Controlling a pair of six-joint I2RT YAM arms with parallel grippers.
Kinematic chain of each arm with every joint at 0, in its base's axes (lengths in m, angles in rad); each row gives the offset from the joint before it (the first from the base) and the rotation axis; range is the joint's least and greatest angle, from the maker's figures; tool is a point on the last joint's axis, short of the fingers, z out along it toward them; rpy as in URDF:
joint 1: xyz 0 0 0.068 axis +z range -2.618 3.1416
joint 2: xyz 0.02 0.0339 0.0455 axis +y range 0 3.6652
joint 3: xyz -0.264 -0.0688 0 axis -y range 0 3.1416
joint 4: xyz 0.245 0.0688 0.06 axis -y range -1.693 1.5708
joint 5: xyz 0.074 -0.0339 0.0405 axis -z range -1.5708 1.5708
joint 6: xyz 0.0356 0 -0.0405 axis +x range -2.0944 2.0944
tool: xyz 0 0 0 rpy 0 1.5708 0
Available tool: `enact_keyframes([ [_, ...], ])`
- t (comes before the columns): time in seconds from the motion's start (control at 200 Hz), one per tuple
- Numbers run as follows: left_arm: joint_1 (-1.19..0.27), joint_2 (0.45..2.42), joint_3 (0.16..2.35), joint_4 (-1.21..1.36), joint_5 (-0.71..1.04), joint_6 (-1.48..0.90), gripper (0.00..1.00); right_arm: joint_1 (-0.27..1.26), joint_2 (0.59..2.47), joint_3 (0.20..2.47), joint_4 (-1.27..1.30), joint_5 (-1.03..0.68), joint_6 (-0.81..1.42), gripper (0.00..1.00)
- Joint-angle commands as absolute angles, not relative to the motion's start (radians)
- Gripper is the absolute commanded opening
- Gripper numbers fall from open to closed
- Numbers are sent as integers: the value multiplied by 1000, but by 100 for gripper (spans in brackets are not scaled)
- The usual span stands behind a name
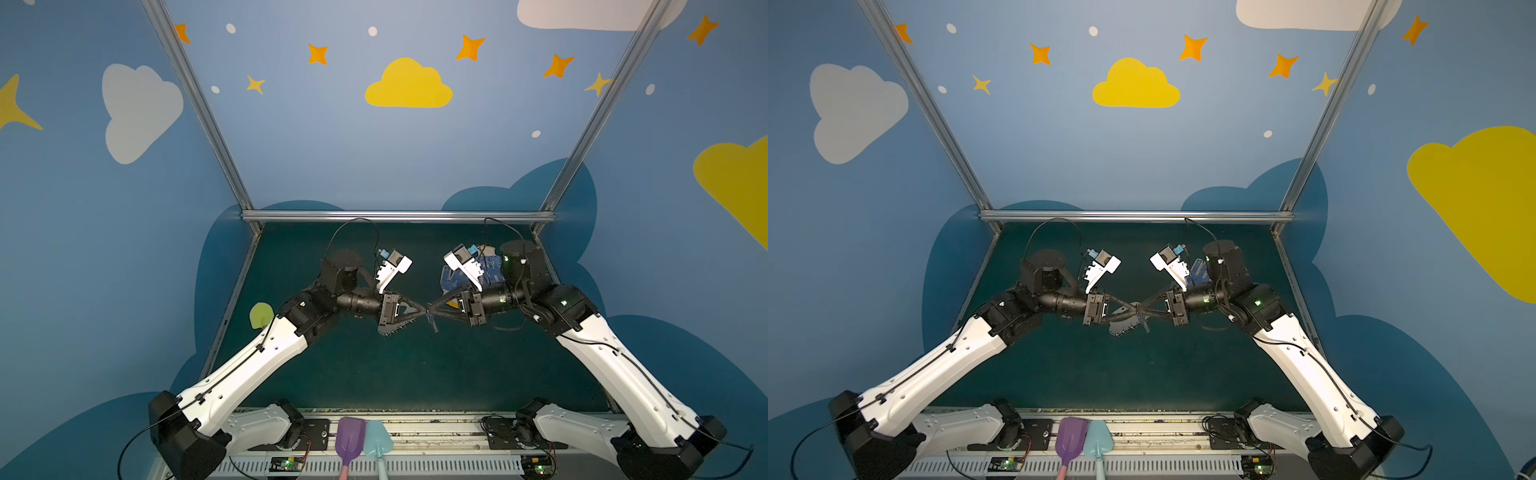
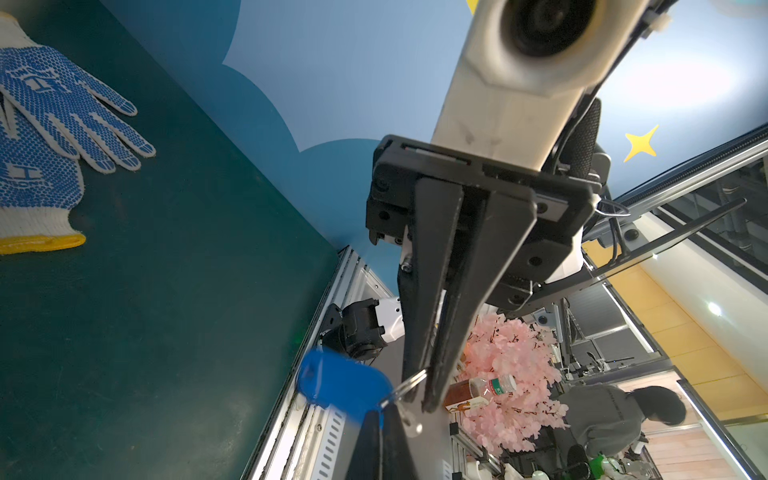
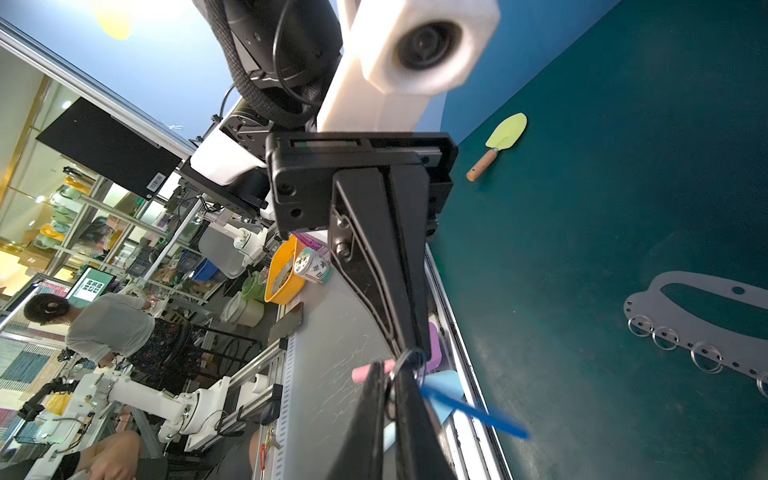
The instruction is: Put the keys on the keyring
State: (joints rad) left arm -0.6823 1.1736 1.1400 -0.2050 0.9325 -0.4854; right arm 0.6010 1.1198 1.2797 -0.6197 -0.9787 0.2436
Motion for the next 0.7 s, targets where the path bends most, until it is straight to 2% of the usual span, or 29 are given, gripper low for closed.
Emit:
enact_keyframes([
  [0.0, -681, 1150, 1122, -178, 907, -480, 4, 609, 1116, 1308, -657, -967, 227, 9],
  [0.04, -681, 1147, 1117, -180, 893, -478, 5, 609, 1117, 1312, -660, -955, 231, 7],
  [0.1, -678, 1140, 1114, -198, 865, -479, 19, 609, 1120, 1325, -680, -938, 229, 7],
  [0.16, -670, 1128, 1103, -194, 850, -483, 22, 609, 1131, 1339, -711, -931, 217, 7],
  [0.26, -656, 1097, 1071, -138, 849, -509, 38, 611, 1137, 1338, -722, -945, 209, 7],
  [0.561, -652, 1121, 1075, -70, 947, -549, 35, 629, 1144, 1339, -724, -959, 200, 6],
  [0.691, -656, 1137, 1077, -53, 981, -563, 30, 632, 1143, 1342, -724, -956, 201, 7],
])
